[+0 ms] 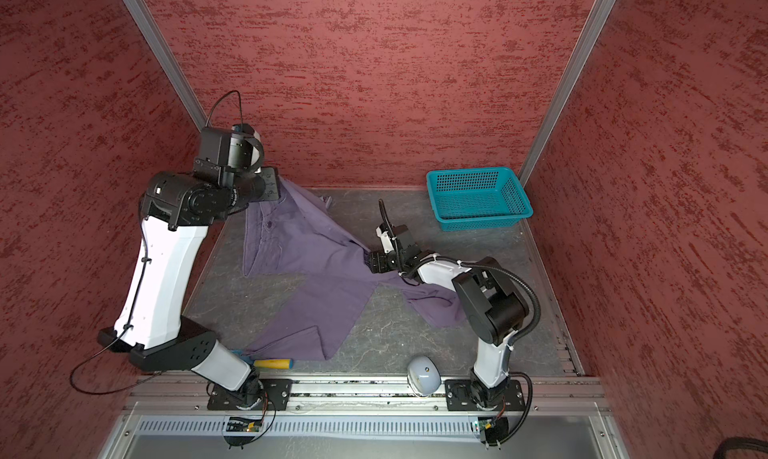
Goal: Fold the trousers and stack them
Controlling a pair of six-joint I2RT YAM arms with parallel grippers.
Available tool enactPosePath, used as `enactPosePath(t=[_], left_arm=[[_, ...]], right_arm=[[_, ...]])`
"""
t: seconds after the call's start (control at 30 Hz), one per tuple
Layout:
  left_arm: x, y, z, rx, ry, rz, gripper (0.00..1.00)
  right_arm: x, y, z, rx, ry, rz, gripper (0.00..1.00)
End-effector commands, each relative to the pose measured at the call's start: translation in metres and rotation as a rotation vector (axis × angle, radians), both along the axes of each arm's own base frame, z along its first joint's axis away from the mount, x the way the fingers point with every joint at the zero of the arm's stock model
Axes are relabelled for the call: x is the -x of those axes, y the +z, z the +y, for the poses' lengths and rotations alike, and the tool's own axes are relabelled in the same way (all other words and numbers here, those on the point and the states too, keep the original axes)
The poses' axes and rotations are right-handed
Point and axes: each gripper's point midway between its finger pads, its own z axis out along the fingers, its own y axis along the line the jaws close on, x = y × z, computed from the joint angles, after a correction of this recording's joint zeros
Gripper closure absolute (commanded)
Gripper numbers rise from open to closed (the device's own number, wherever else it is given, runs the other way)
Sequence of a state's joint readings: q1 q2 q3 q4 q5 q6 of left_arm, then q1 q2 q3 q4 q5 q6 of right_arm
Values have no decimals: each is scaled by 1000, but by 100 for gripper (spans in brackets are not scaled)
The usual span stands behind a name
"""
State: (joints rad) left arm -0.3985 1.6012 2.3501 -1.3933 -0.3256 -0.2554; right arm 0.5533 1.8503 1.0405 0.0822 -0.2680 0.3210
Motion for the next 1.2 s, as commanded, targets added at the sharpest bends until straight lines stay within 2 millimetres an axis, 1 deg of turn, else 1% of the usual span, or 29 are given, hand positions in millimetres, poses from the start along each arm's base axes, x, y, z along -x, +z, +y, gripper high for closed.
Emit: enactPosePath(t=[0.0,0.03,0.07,0.1,0.13,0.17,0.2,0.23,0.27,0.33,0.4,0.43,0.5,0.6,0.67,0.7,0.73,0.77,0.83,0.93,0.97,1.03,1.07,1.1,1.13,1.17], left_arm=[[3,19,-8,58,-45,-47,100],[6,23,-10,76,-62,-52,100],[8,26,-12,93,-77,-56,100],[12,30,-14,108,-96,-59,100],[16,34,-15,123,-109,-62,100],[19,37,-16,133,-118,-67,100],[23,42,-15,146,-126,-76,100],[27,46,-15,160,-138,-86,100],[30,50,-16,172,-149,-97,100],[37,59,-20,201,-185,-123,100],[42,67,-24,225,-219,-145,100],[44,71,-26,236,-235,-158,100],[47,78,-26,250,-242,-184,100],[51,87,-25,267,-254,-215,100],[53,90,-24,276,-255,-221,100],[53,90,-20,275,-246,-225,100],[52,88,-17,272,-234,-220,100],[52,85,-10,272,-212,-214,100],[50,75,2,282,-172,-192,100],[48,55,24,322,-99,-153,100],[48,46,33,336,-69,-133,100],[51,34,48,355,-24,-112,100],[53,30,56,358,3,-106,100],[55,26,62,357,24,-98,100],[57,22,70,355,51,-91,100],[59,17,78,349,84,-81,100]], right_arm=[[-39,-5,-10,8,-139,-71,54],[-48,-2,-17,5,-175,-96,65],[-57,5,-24,-3,-206,-119,72],[-66,17,-36,-14,-249,-142,81],[-74,35,-47,-28,-280,-170,86],[-80,51,-58,-32,-306,-199,89],[-84,73,-72,-22,-337,-244,93],[-85,95,-88,-1,-372,-289,99],[-84,116,-100,18,-396,-332,100],[-75,166,-128,65,-459,-442,100],[-55,219,-149,76,-483,-546,100],[-45,240,-156,80,-494,-587,100],[-26,273,-169,88,-512,-640,100],[2,313,-185,82,-542,-702,100],[20,334,-192,55,-551,-743,100],[29,341,-193,37,-544,-759,100],[35,345,-191,22,-526,-765,100],[40,343,-188,8,-503,-756,100],[44,329,-177,-18,-442,-712,100],[43,291,-158,-55,-363,-604,98],[42,276,-151,-73,-342,-558,97],[39,247,-135,-111,-293,-475,96],[38,234,-123,-136,-260,-436,93],[37,223,-113,-155,-227,-402,88],[37,211,-101,-171,-188,-363,77],[37,202,-91,-183,-152,-326,52]])
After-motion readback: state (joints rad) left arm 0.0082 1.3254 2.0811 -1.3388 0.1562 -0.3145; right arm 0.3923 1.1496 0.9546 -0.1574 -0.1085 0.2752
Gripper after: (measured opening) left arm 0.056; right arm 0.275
